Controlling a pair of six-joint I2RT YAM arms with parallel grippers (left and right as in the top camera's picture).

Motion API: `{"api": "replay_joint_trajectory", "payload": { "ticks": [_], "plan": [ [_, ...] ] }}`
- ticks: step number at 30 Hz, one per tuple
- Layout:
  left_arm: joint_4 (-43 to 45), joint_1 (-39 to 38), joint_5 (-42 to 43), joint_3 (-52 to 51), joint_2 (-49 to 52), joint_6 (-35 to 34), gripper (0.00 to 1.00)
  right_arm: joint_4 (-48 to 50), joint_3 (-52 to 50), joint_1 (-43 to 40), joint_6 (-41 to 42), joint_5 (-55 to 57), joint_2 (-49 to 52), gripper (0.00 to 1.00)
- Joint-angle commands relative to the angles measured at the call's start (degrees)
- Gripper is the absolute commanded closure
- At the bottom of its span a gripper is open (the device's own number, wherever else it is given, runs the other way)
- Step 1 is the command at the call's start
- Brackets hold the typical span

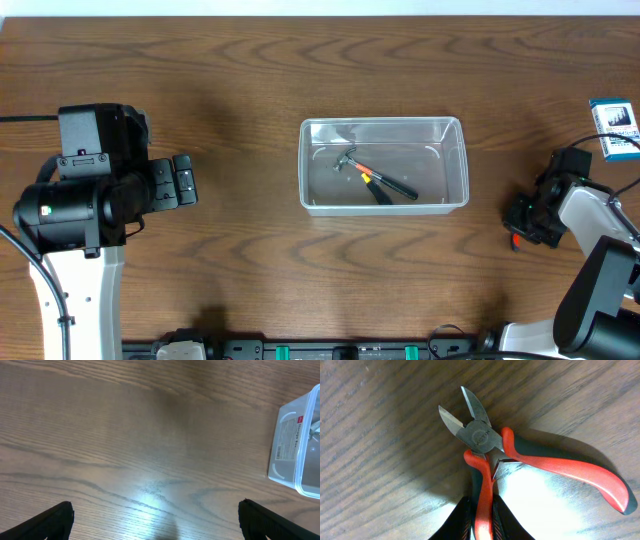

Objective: Pack container
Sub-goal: 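Close the right gripper on the pliers' handles, then lift the pliers and carry them left over the container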

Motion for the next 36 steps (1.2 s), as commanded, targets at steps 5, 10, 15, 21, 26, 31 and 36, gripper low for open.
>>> {"api": "replay_joint_trajectory", "payload": {
  "ticks": [5,10,15,21,26,31,36],
  "plan": [
    [-0.15,0.28,-0.44,0.2,0.31,-0.52,0.02,-4.31,5.03,-0.24,-4.57,-1.07,0.42,0.84],
    [-0.15,0.28,-0.44,0.2,0.31,-0.5,0.02,-9.84,12.07,-0.24,-8.7,-0.7,0.42,0.84],
    [-0.15,0.28,-0.44,0.2,0.31,-0.52,0.02,-15.8,21.07,-0.11,-12.7,-0.59,0.42,0.88],
    [-0.15,0.28,-0.44,0.2,0.31,-0.5,0.02,-22.99,31.12,1.75,-15.13,-0.63,0.42,0.93],
    [-0.15,0.28,-0.44,0.2,0.31,-0.52,0.02,-26.03,37.48,6.21,-15.1,-0.68,0.42,0.91],
    [-0.15,0.28,-0.46,0.2,0.31,-0.52,0.02,-26.62,43.39,14.34,-15.32,-0.68,0.42,0.91],
    [-0.15,0.28,-0.46,0.2,0.31,-0.52,0.02,-25.66,47.63,24.0,-16.81,-0.63,0.42,0.87]
  ]
}}
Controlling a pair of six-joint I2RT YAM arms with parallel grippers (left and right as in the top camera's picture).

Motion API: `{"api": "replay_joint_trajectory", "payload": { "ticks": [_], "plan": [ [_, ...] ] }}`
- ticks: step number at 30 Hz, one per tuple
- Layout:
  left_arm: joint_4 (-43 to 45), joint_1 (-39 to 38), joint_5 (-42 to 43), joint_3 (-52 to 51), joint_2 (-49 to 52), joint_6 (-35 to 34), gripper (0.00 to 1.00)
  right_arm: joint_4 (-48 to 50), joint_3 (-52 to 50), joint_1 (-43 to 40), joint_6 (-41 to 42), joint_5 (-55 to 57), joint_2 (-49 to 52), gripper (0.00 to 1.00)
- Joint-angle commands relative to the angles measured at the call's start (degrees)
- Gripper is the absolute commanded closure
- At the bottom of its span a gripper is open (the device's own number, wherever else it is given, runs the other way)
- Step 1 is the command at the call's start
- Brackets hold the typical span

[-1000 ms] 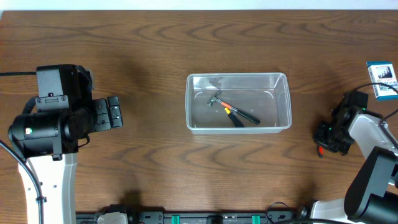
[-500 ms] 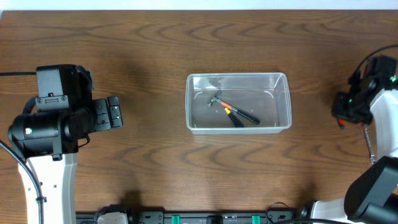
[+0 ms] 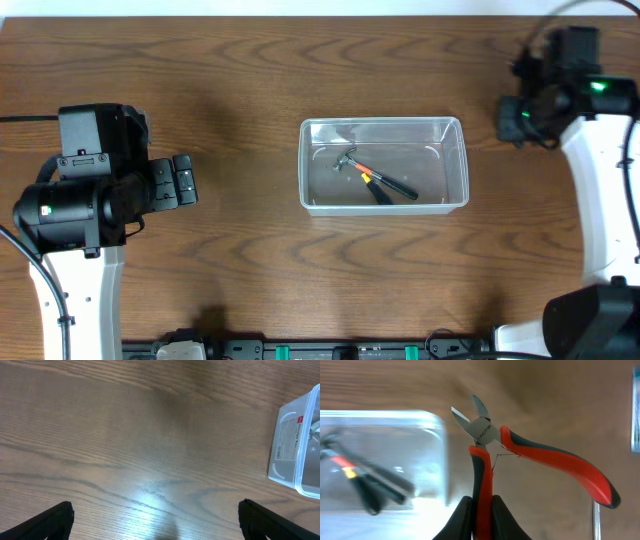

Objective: Pack container
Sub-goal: 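Lift the pliers and carry them left over the container, then lower the pliers into the container and open the right gripper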

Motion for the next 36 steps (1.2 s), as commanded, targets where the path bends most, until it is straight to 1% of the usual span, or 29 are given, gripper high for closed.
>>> {"api": "replay_joint_trajectory", "payload": {
  "ticks": [1,6,11,14,20,28,31,33,36],
  "plan": [
    [-0.15,0.28,-0.46,0.2,0.31,-0.52,0.02,0.81,2.62,6.14,-1.75,-0.11,0.26,0.87],
    [-0.15,0.28,-0.44,0.2,0.31,-0.52,0.02,0.33,2.08,14.51,-4.59,-0.07,0.28,0.87],
    [-0.15,0.28,-0.46,0.2,0.31,-0.5,0.02,-1.05,1.25,20.79,-12.96,-0.09,0.28,0.85],
    [-0.15,0.28,-0.44,0.2,0.31,-0.52,0.02,-1.27,0.26,23.08,-16.09,-0.13,0.28,0.85],
    [-0.15,0.28,-0.44,0.2,0.31,-0.52,0.02,-0.48,-5.16,24.3,-19.71,-0.55,0.28,0.87],
    [-0.15,0.28,-0.46,0.2,0.31,-0.52,0.02,6.95,-14.34,24.3,-20.57,-1.55,0.31,0.88],
    [-0.15,0.28,-0.46,0.2,0.31,-0.52,0.02,9.14,-16.09,24.3,-20.57,-3.3,0.33,0.87],
    [-0.15,0.28,-0.46,0.2,0.31,-0.52,0.02,10.19,-17.11,24.3,-20.44,-4.0,0.35,0.83],
    [-0.15,0.28,-0.46,0.2,0.31,-0.52,0.02,11.32,-18.36,24.28,-20.39,-4.0,0.37,0.8]
  ]
}}
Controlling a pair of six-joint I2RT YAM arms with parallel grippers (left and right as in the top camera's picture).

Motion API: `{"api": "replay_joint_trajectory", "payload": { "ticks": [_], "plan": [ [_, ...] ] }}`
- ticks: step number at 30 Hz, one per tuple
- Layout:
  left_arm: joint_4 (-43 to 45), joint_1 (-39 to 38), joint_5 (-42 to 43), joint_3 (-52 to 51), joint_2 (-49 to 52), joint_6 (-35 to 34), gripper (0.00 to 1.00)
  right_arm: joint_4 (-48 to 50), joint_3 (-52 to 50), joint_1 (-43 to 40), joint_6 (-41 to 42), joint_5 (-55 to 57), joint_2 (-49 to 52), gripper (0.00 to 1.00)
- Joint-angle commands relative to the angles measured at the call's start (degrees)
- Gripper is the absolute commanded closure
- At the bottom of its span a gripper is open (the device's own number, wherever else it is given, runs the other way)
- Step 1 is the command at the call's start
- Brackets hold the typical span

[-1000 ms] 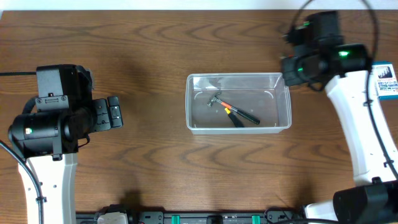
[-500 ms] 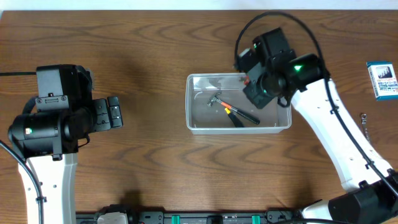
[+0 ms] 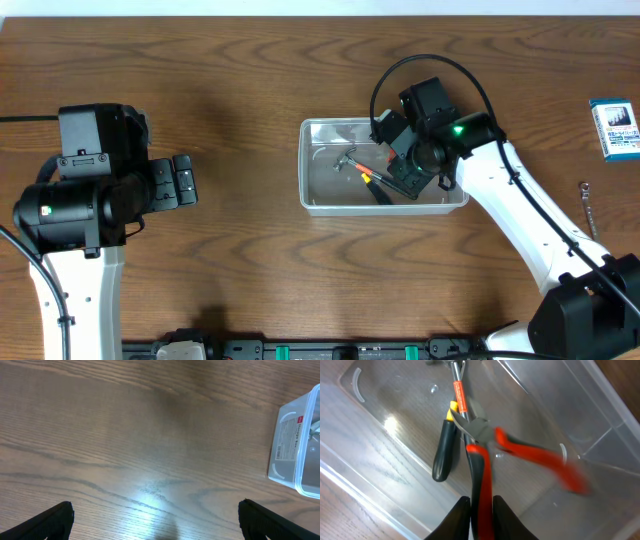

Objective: Pack container
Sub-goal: 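Lower the pliers into the container and open the right gripper, then raise the right gripper and move it right over the silver wrench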

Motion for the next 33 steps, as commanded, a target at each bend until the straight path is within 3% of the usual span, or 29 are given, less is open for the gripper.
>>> {"api": "replay_joint_trajectory", "payload": {
  "ticks": [1,6,8,12,13,15,24,29,33],
  "plan": [
    [-0.15,0.28,-0.44,0.2,0.31,-0.52,0.02,1.22,-1.7,0.44,-0.66,-1.49,0.37,0.8],
    [-0.15,0.28,-0.44,0.2,0.31,-0.52,0.02,3.06,-4.07,0.44,-0.61,-1.49,0.39,0.78],
    [-0.15,0.28,-0.44,0.2,0.31,-0.5,0.02,3.41,-4.02,0.44,-0.46,-1.46,0.37,0.73],
    [-0.15,0.28,-0.46,0.2,0.31,-0.5,0.02,4.63,-2.34,0.42,4.07,-0.24,0.11,0.43],
    [-0.15,0.28,-0.46,0.2,0.31,-0.52,0.02,4.59,-1.44,0.37,5.64,0.59,0.04,0.32],
    [-0.15,0.28,-0.46,0.2,0.31,-0.52,0.02,4.02,1.07,0.13,9.42,3.26,-0.15,0.01],
    [-0.15,0.28,-0.44,0.2,0.31,-0.52,0.02,-13.0,14.95,-4.44,17.7,23.37,-2.34,0.01],
    [-0.15,0.28,-0.46,0.2,0.31,-0.52,0.02,-20.02,15.74,-11.74,26.18,24.04,-6.32,0.01],
    [-0.15,0.28,-0.46,0.2,0.31,-0.52,0.02,-24.85,15.74,-19.32,26.43,19.54,-11.21,0.01]
  ]
}}
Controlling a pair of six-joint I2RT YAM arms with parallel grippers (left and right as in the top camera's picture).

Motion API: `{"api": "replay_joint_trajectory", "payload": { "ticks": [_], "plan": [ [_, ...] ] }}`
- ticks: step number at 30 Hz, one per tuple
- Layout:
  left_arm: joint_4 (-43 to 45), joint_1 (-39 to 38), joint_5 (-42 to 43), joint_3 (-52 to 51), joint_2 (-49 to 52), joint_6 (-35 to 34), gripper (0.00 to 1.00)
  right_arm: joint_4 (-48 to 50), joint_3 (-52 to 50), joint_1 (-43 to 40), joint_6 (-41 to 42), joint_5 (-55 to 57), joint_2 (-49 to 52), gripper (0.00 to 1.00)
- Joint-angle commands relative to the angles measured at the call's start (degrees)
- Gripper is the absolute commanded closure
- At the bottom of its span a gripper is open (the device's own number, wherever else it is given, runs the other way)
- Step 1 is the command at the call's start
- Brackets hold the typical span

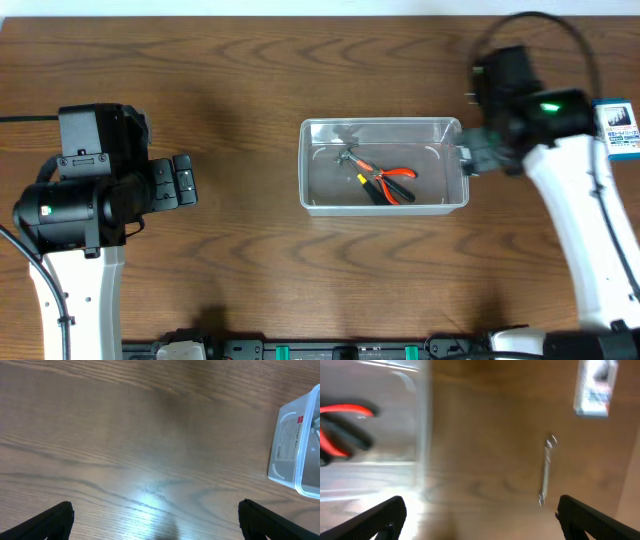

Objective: Pack container
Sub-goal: 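Raise the right gripper and move it right over the silver wrench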

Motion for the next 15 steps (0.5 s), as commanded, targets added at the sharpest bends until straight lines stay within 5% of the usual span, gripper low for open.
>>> {"api": "replay_joint_trajectory", "payload": {
  "ticks": [1,8,15],
  "plan": [
    [-0.15,0.28,-0.46,0.2,0.31,-0.52,0.02,-1.38,1.11,-5.51,1.88,-2.36,-5.53,0.01],
    [-0.15,0.28,-0.46,0.2,0.31,-0.55,0.02,-2.67,1.11,-13.79,-16.55,-20.61,-12.33,0.01],
    [-0.15,0.28,-0.46,0.2,0.31,-0.55,0.02,-5.51,0.9,-24.26,-21.03,-23.52,-12.37,0.01]
  ]
}}
